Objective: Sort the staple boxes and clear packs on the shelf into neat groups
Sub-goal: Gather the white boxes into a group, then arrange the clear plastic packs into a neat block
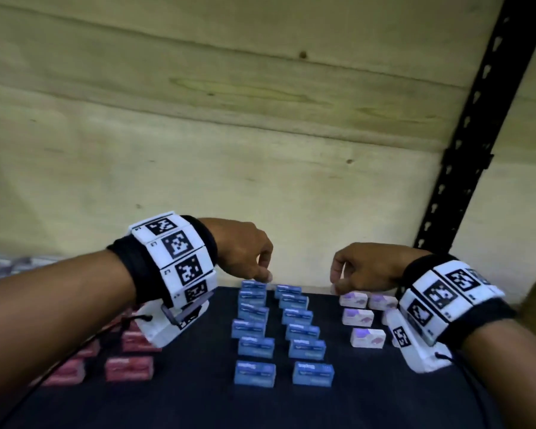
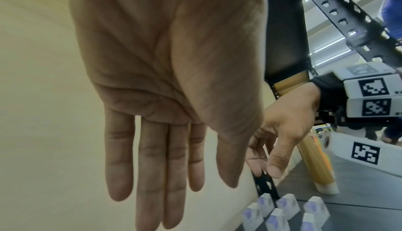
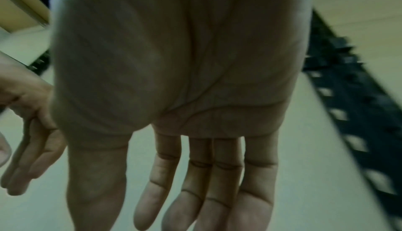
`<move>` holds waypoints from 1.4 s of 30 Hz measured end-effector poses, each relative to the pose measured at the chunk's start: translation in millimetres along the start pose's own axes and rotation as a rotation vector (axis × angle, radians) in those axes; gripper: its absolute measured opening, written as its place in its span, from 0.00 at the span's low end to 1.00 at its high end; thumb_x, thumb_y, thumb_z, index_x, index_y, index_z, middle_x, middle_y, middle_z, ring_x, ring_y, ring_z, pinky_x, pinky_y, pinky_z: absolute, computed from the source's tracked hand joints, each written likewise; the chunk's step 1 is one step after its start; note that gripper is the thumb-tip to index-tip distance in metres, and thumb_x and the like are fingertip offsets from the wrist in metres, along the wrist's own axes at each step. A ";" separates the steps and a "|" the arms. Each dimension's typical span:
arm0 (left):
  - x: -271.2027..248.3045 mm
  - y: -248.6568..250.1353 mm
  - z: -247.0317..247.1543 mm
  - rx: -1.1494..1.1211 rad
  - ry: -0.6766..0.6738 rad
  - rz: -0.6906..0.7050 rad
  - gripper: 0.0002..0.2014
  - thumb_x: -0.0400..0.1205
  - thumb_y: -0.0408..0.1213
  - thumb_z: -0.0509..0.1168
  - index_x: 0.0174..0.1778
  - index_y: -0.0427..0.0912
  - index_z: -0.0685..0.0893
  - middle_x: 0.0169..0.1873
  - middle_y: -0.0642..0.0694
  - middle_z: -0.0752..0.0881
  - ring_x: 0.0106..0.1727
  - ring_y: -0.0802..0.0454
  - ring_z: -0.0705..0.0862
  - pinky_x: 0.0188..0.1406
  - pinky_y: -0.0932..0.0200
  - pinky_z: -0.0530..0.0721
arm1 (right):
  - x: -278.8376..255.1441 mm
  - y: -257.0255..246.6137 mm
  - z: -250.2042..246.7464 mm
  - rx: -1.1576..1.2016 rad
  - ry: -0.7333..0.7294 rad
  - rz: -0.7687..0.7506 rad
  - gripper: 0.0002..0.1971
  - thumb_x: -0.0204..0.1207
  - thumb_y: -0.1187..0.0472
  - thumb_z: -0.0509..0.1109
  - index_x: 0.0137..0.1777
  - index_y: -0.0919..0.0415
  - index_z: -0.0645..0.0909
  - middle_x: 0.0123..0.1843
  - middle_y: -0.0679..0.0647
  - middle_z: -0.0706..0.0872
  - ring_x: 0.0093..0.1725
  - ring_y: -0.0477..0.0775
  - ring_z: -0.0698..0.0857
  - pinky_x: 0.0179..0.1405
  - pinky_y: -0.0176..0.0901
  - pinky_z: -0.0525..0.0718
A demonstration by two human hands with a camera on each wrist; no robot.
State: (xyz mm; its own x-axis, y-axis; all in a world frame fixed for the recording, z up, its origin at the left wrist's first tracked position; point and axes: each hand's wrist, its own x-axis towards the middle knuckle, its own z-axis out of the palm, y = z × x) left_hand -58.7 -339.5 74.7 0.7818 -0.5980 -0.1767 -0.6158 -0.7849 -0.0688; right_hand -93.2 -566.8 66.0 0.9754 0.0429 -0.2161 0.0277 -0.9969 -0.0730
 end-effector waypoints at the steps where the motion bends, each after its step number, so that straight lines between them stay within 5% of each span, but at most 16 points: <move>1: -11.9 -11.0 1.0 -0.003 0.007 -0.033 0.16 0.82 0.60 0.62 0.56 0.53 0.81 0.50 0.55 0.84 0.50 0.52 0.81 0.50 0.54 0.78 | 1.3 -14.2 -2.8 -0.010 0.004 -0.025 0.09 0.75 0.46 0.75 0.49 0.47 0.83 0.44 0.42 0.85 0.41 0.43 0.81 0.47 0.41 0.78; 14: -194.1 -132.8 42.4 -0.049 0.027 -0.419 0.11 0.82 0.57 0.63 0.52 0.56 0.81 0.46 0.57 0.84 0.47 0.54 0.81 0.52 0.55 0.80 | 6.2 -222.4 12.9 -0.085 0.007 -0.403 0.12 0.76 0.44 0.73 0.55 0.48 0.83 0.44 0.38 0.80 0.49 0.47 0.81 0.52 0.45 0.78; 22: -280.4 -182.2 96.1 -0.125 0.085 -0.615 0.13 0.85 0.55 0.58 0.62 0.59 0.81 0.60 0.55 0.83 0.56 0.54 0.81 0.60 0.54 0.80 | -0.2 -321.9 39.9 -0.098 -0.038 -0.613 0.12 0.76 0.45 0.74 0.54 0.49 0.85 0.52 0.45 0.87 0.53 0.51 0.84 0.56 0.49 0.83; 31: -313.5 -222.5 184.1 -0.301 0.298 -0.739 0.17 0.87 0.55 0.53 0.71 0.64 0.74 0.70 0.52 0.74 0.69 0.50 0.75 0.67 0.49 0.77 | 16.4 -392.6 78.2 -0.086 -0.045 -0.748 0.16 0.77 0.45 0.73 0.62 0.49 0.80 0.59 0.49 0.86 0.55 0.52 0.84 0.57 0.46 0.83; 42: -308.8 -235.1 215.1 -0.464 0.537 -0.759 0.13 0.85 0.57 0.56 0.61 0.64 0.80 0.58 0.58 0.77 0.57 0.57 0.80 0.60 0.55 0.79 | 28.0 -416.8 97.6 -0.092 0.011 -0.812 0.15 0.72 0.47 0.79 0.56 0.44 0.81 0.53 0.45 0.89 0.49 0.48 0.85 0.53 0.46 0.84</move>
State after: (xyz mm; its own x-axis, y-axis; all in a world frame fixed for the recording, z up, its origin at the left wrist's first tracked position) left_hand -176.3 64.6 -65.7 0.9589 0.1749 0.2234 0.0655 -0.9025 0.4256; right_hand -98.8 -143.8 -4.7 0.6460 0.7538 -0.1204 0.7439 -0.6570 -0.1224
